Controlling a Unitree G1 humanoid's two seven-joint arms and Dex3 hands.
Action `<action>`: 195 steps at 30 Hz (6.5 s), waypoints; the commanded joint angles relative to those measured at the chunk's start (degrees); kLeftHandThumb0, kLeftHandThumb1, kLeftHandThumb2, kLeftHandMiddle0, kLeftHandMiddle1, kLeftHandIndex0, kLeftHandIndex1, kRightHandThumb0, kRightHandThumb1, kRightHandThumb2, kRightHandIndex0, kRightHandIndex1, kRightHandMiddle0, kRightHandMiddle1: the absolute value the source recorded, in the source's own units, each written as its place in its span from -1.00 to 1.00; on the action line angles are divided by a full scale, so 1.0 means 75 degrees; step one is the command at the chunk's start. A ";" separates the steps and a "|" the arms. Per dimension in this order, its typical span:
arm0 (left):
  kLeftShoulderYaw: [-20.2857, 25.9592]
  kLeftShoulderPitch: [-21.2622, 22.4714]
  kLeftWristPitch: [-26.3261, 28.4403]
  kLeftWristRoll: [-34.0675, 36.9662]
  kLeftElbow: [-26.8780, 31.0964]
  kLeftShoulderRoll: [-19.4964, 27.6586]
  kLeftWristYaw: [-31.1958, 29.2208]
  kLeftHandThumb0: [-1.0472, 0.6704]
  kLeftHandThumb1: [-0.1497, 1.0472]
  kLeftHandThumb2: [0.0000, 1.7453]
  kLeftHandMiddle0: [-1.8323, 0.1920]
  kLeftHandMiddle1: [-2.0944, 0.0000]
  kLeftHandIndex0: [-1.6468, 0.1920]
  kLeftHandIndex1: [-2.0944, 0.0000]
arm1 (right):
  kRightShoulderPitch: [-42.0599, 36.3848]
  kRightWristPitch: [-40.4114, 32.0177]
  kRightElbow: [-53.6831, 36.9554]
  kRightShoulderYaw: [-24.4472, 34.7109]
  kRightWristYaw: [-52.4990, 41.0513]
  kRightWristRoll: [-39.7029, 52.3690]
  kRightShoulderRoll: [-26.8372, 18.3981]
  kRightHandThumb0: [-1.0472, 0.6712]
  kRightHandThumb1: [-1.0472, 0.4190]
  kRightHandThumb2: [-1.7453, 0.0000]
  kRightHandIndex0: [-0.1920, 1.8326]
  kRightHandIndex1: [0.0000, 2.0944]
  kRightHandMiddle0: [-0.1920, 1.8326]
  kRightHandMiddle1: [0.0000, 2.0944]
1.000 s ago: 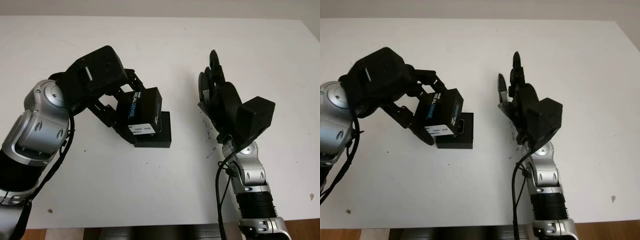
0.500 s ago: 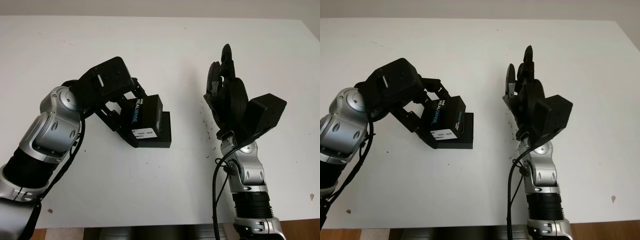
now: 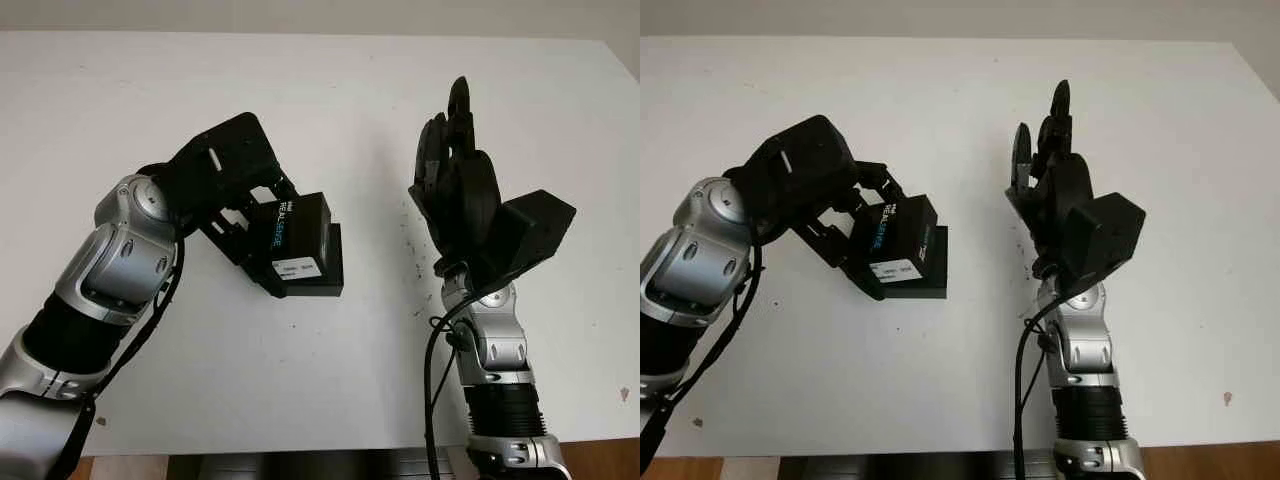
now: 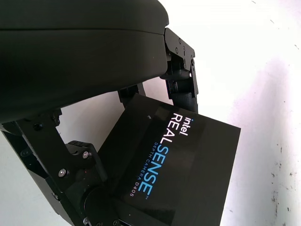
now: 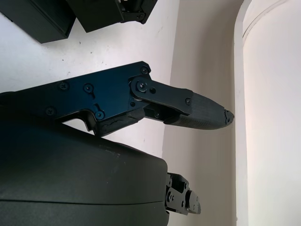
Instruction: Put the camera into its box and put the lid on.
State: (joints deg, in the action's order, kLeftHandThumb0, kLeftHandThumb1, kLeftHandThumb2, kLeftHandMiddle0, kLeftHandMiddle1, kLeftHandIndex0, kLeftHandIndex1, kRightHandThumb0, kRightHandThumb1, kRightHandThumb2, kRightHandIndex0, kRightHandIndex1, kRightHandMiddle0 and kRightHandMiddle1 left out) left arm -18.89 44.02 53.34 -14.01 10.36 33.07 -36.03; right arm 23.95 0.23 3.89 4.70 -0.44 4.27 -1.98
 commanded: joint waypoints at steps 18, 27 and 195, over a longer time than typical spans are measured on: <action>-0.0391 -0.0142 -0.0015 0.0201 0.0497 -0.0362 0.0026 0.05 0.90 -0.94 0.46 -0.49 0.51 -0.48 | -0.0179 0.0217 -0.0120 -0.0082 0.0087 -0.0109 0.0074 -0.72 -1.00 0.28 -1.00 -1.00 -1.00 -1.00; -0.0616 -0.0186 0.0099 0.0204 0.0603 -0.0389 -0.0019 0.03 0.89 -0.94 0.44 -0.49 0.49 -0.49 | -0.0141 0.0239 -0.0003 -0.0104 0.0131 -0.0129 0.0087 -0.74 -1.00 0.28 -1.00 -1.00 -1.00 -1.00; 0.1735 -0.3150 -0.5788 0.0575 0.0095 0.0357 0.0057 -0.91 0.73 -0.94 1.00 1.00 1.00 1.00 | -0.0152 0.0330 0.0694 -0.0153 -0.0038 -0.0458 -0.0160 -0.60 -1.00 0.36 -1.00 -1.00 -1.00 -0.97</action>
State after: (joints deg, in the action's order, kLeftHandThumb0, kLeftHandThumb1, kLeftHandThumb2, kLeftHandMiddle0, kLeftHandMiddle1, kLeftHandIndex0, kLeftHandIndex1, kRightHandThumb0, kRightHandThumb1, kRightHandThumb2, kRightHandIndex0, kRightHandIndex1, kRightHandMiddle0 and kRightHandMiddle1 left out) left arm -5.49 20.09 10.62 -9.96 11.43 36.12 -35.92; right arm 22.83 1.93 8.92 3.54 -0.83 0.95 -2.93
